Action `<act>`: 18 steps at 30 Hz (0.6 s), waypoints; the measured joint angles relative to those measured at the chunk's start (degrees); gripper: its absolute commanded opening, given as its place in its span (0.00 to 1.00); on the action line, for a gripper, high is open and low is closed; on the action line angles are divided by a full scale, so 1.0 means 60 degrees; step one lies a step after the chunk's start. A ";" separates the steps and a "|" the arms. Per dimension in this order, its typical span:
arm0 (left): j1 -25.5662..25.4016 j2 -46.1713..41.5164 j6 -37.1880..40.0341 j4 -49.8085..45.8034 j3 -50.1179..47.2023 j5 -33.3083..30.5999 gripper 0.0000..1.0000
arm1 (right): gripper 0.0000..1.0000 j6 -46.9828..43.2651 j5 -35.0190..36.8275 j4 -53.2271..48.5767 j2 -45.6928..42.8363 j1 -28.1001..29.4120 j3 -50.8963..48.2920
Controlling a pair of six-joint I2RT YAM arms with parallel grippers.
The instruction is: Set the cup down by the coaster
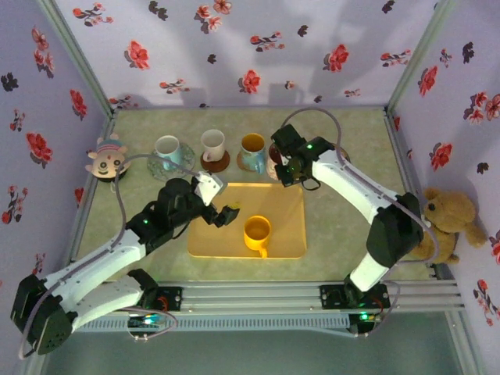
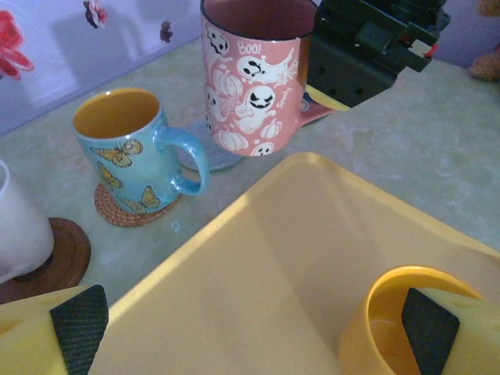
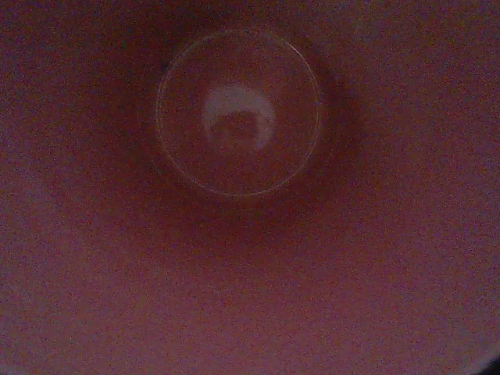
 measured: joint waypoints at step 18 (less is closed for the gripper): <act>0.0477 0.1260 0.0004 0.0499 0.0302 0.0933 1.00 | 0.00 -0.0393 0.0324 0.0535 0.2422 -0.0925 0.1643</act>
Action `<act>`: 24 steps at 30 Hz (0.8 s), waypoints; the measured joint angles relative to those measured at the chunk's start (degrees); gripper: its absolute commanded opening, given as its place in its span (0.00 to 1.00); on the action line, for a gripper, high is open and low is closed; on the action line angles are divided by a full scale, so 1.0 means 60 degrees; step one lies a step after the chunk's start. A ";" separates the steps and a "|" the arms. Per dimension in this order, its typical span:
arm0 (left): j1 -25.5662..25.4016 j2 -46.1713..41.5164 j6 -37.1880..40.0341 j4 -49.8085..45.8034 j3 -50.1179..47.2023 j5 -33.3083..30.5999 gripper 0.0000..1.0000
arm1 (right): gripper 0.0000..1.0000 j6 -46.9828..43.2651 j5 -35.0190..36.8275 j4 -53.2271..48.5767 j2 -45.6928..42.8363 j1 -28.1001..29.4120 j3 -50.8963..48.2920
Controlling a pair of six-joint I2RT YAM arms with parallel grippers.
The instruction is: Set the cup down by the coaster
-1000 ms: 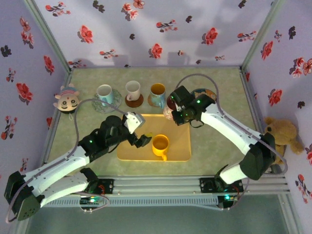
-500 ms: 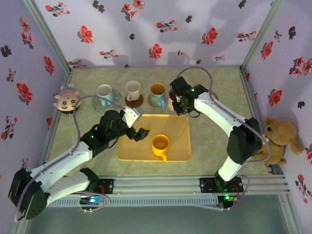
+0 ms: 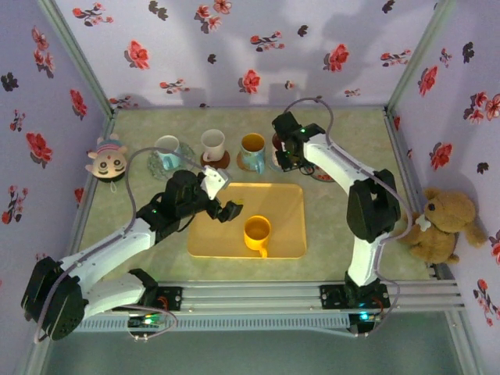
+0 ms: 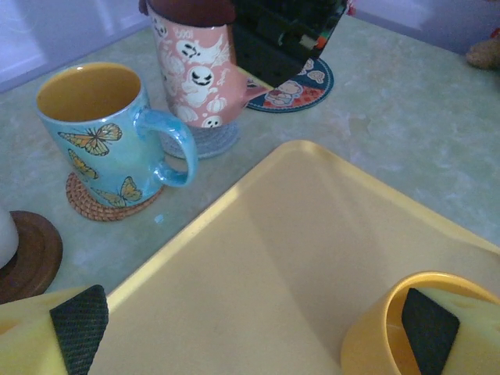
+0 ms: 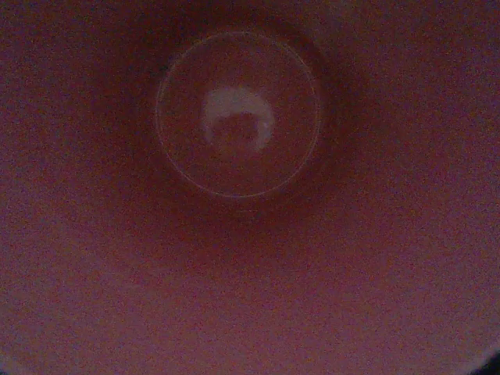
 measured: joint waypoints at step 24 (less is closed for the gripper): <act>0.0000 -0.0911 -0.0040 -0.0386 -0.0146 0.0022 1.00 | 0.00 -0.0146 -0.0219 0.0470 0.1249 -0.0353 0.0579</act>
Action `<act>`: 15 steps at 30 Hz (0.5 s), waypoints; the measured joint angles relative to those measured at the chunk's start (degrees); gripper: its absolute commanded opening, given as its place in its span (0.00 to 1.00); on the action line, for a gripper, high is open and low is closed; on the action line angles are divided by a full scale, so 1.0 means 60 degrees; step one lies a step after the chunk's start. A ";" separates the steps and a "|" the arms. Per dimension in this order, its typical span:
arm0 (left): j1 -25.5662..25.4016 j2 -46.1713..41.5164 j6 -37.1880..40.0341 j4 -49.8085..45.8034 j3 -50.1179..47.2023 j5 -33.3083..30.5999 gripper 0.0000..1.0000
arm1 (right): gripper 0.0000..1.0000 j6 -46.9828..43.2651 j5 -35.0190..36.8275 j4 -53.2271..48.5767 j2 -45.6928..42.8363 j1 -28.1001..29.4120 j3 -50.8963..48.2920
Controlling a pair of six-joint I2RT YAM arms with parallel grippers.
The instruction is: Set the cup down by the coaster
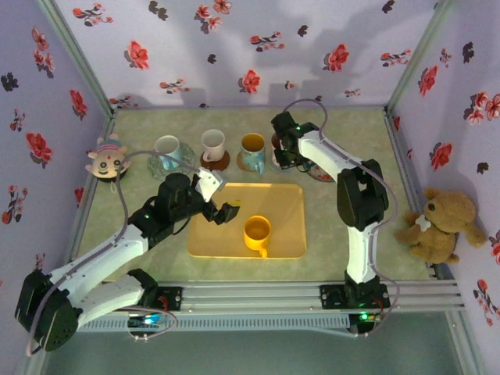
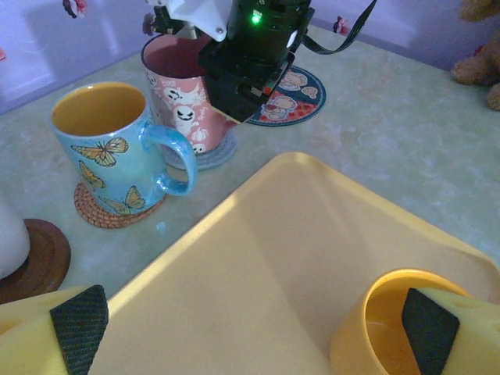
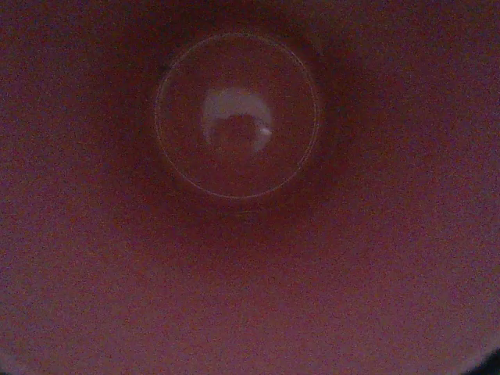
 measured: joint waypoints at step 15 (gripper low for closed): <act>0.0000 -0.0153 -0.0004 -0.0189 -0.0087 -0.0004 1.00 | 0.00 0.0011 -0.0066 0.0069 0.0120 0.0000 0.0044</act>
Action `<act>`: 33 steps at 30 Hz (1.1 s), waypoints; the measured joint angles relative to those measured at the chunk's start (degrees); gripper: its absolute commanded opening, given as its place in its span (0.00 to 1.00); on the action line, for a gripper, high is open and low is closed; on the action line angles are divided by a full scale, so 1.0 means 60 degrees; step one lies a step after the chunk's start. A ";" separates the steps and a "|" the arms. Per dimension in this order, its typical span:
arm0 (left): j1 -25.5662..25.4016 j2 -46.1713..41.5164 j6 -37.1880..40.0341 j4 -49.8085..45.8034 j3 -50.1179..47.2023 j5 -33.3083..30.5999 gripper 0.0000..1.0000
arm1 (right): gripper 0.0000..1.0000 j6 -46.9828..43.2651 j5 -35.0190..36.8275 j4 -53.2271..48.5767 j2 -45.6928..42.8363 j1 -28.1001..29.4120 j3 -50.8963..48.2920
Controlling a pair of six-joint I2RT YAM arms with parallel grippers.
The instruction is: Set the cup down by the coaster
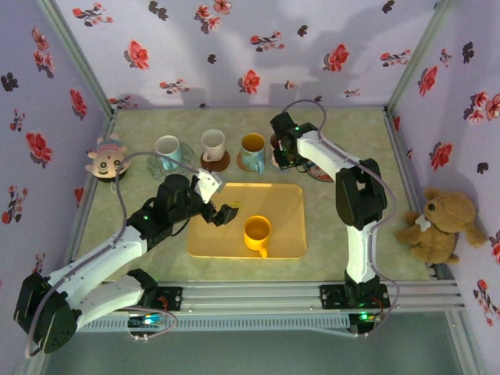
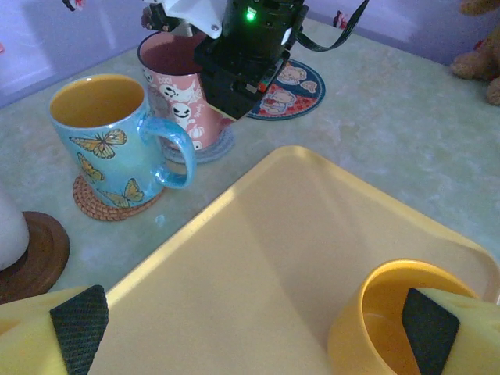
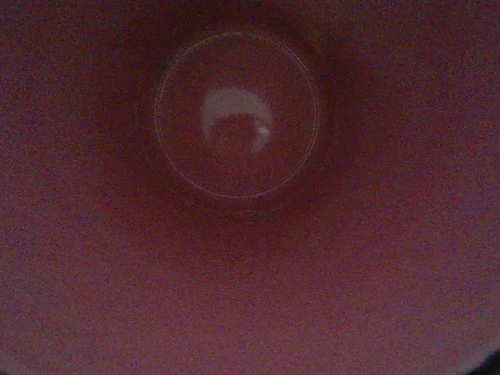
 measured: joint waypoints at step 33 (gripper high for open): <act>0.0000 -0.0146 0.0004 -0.0211 -0.0076 -0.0036 1.00 | 0.82 0.0488 -0.0652 0.0430 -0.1344 0.0000 -0.0557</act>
